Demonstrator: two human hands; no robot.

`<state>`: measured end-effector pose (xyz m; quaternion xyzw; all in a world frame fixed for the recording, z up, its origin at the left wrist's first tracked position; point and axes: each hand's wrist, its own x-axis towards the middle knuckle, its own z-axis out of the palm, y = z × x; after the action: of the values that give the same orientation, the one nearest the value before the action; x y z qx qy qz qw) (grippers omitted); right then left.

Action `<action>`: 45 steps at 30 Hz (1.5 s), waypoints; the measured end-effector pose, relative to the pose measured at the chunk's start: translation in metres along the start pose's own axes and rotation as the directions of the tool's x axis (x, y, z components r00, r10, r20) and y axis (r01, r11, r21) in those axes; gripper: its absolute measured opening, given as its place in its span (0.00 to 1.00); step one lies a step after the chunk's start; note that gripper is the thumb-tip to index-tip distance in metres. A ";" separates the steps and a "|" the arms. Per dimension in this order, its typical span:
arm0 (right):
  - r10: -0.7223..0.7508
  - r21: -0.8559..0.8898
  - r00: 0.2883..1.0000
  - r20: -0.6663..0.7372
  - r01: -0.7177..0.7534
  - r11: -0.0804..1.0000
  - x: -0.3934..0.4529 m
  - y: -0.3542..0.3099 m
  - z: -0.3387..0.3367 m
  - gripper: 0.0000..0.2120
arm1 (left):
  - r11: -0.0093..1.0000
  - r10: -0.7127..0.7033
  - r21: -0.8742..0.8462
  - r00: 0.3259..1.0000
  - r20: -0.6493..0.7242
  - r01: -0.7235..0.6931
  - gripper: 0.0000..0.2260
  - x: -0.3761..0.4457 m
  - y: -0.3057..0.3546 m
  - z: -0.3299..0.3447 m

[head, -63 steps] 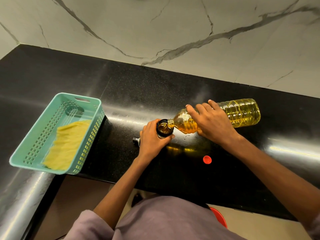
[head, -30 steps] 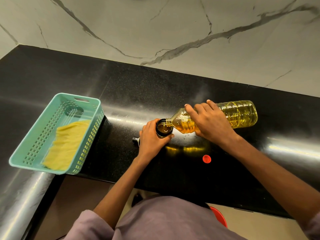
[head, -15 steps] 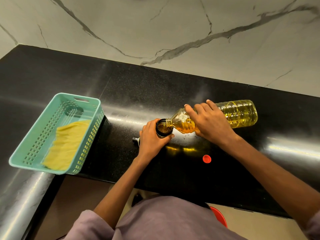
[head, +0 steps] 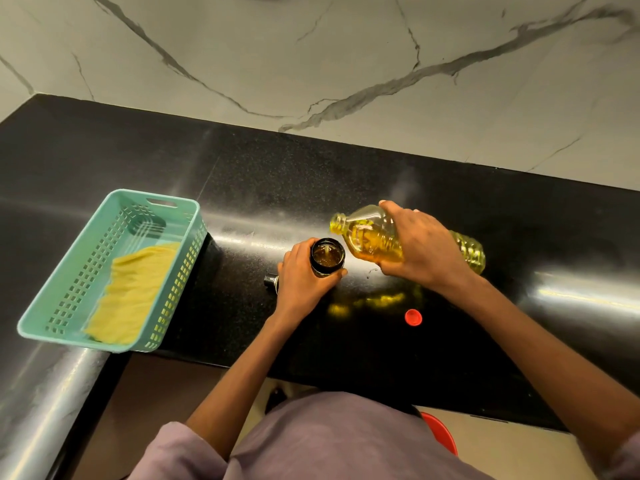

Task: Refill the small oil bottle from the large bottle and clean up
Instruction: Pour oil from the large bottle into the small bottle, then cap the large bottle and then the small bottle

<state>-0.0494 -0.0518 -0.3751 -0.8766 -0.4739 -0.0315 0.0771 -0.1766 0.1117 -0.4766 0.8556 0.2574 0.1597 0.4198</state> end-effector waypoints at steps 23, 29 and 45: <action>0.558 0.848 0.791 -0.253 -0.096 0.521 -0.041 0.000 0.045 0.44 | 0.999 -0.032 0.031 0.999 0.017 0.031 0.33 -0.002 0.008 -0.002; 0.575 0.894 0.799 -0.179 -0.112 0.434 -0.063 0.009 0.054 0.54 | 0.998 -0.061 0.016 0.998 0.022 0.060 0.37 -0.004 0.009 -0.004; 0.420 0.267 0.906 0.058 -0.420 0.868 -0.113 0.022 0.109 0.11 | 0.937 0.342 -0.014 0.924 -0.172 -0.349 0.33 -0.004 0.098 0.004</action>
<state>-0.0952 -0.1391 -0.4992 -0.9394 -0.2718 0.0509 0.2027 -0.1479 0.0566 -0.4005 0.8615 0.1334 0.3078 0.3811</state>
